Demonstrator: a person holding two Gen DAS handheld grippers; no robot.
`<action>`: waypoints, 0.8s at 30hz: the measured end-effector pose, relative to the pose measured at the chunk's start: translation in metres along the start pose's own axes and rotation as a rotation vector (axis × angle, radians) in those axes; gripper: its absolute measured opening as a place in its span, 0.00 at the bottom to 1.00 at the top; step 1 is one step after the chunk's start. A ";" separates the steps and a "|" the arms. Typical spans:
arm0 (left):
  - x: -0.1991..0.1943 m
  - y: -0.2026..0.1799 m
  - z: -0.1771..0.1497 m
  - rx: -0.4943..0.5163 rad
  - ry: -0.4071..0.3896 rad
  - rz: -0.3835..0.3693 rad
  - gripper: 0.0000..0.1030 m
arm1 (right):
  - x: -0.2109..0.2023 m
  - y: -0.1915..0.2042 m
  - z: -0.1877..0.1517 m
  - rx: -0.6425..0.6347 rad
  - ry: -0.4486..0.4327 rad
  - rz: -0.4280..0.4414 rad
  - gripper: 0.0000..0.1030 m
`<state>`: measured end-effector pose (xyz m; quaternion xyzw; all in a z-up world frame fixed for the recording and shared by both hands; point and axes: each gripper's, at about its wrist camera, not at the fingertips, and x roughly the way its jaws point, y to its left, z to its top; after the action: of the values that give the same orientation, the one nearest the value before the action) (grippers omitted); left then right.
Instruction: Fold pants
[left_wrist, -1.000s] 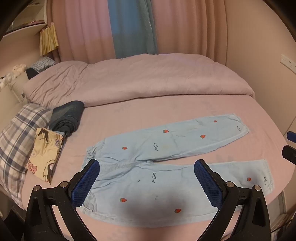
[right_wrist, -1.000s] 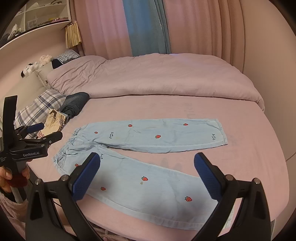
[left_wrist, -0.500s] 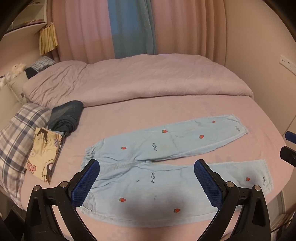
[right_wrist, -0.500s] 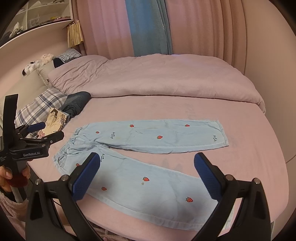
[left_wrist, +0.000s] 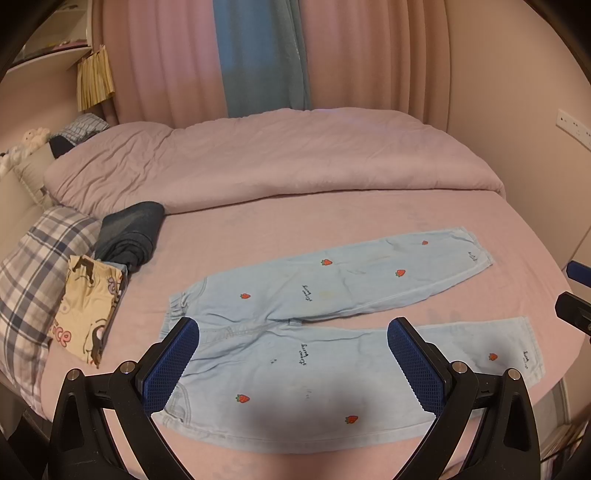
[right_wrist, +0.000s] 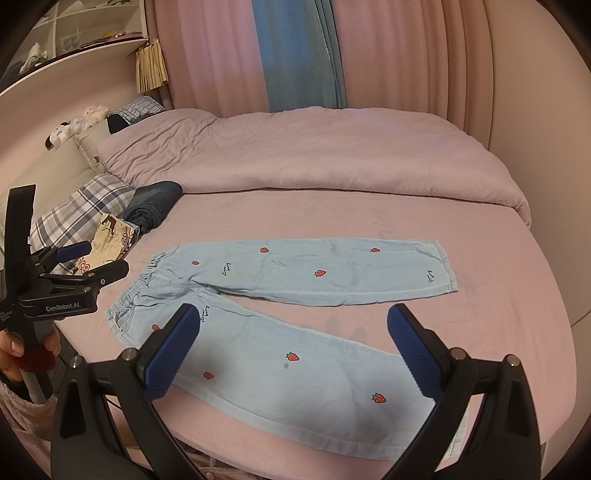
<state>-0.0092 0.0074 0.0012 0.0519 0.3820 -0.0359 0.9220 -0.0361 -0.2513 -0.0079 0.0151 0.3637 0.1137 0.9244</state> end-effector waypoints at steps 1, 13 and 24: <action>0.000 0.000 0.000 0.000 0.000 -0.001 0.99 | 0.000 0.000 0.000 0.000 0.000 -0.001 0.98; 0.001 -0.003 0.000 0.000 0.004 -0.001 0.99 | 0.000 0.000 -0.001 -0.002 0.001 -0.001 0.98; 0.001 -0.003 -0.001 0.000 0.005 -0.002 0.99 | 0.000 0.001 -0.001 -0.004 0.001 -0.002 0.98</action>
<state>-0.0095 0.0046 -0.0010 0.0518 0.3843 -0.0368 0.9210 -0.0372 -0.2502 -0.0087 0.0129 0.3639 0.1136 0.9244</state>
